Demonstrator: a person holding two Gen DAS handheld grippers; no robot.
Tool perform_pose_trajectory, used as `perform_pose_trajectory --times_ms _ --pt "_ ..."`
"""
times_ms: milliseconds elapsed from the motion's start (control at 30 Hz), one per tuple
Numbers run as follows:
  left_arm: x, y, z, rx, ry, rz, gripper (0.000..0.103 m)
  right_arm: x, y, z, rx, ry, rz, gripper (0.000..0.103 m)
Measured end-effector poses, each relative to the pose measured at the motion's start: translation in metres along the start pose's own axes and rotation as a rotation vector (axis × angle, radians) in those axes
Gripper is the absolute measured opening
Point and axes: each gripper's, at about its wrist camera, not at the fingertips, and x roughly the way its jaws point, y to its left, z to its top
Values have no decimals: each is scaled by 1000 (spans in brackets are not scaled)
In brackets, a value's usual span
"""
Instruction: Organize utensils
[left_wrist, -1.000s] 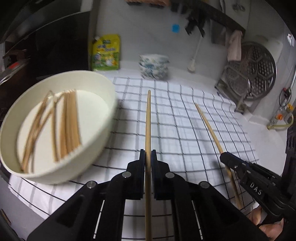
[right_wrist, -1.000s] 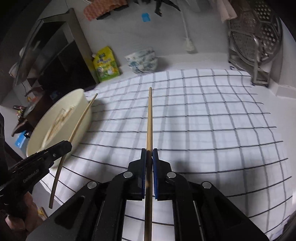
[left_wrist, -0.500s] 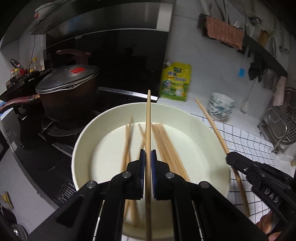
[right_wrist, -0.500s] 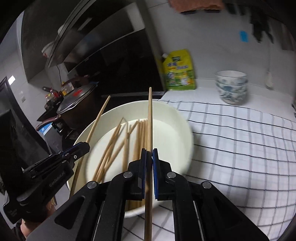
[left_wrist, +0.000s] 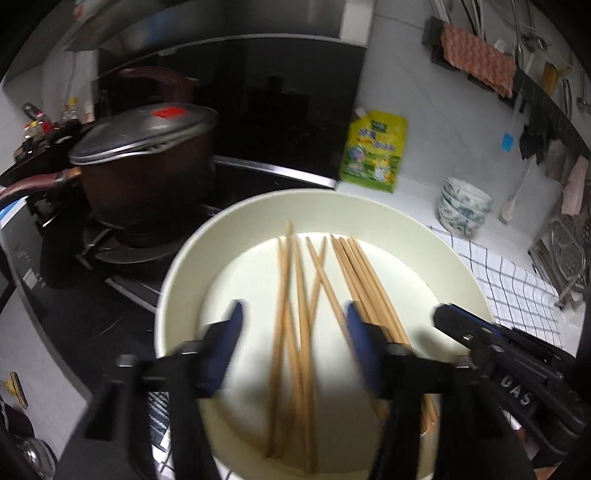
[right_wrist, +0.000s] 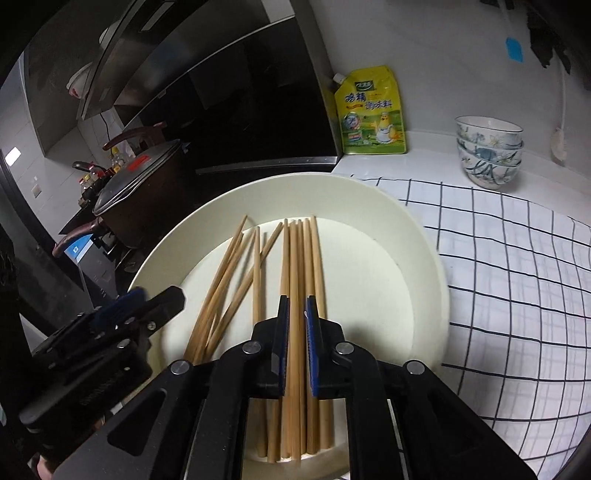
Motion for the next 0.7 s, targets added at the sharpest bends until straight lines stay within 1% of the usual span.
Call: perform_pose_trajectory --times_ms 67,100,133,167,200,367,433,500,567,633,700 --pt "-5 3 -1 -4 -6 10 61 -6 -1 -4 -1 -10 -14 9" --pt "-8 5 -2 -7 -8 15 61 -10 -1 -6 -2 -16 -23 11" --pt "-10 6 -3 -8 -9 20 64 -15 0 -10 -3 -24 -34 16" --pt "-12 6 -5 -8 -11 25 65 -18 0 -12 -2 -31 -38 18" --pt "-15 7 -7 -5 -13 29 65 -22 0 -14 -1 -38 -41 23" --pt "-24 6 -15 14 -12 43 67 -39 7 -25 -22 -67 -70 26" --pt "-27 6 -19 17 -6 45 67 -45 8 -30 -21 -81 -75 32" --pt "-30 5 -23 23 0 48 68 -48 8 -35 -16 -90 -80 34" --pt "-34 4 -27 27 1 55 70 -51 8 -39 -11 -92 -86 35" --pt "-39 5 -30 25 -2 62 72 -53 7 -43 -5 -93 -91 39" --pt "-43 5 -33 21 -7 64 75 -54 7 -47 -5 -93 -101 40"
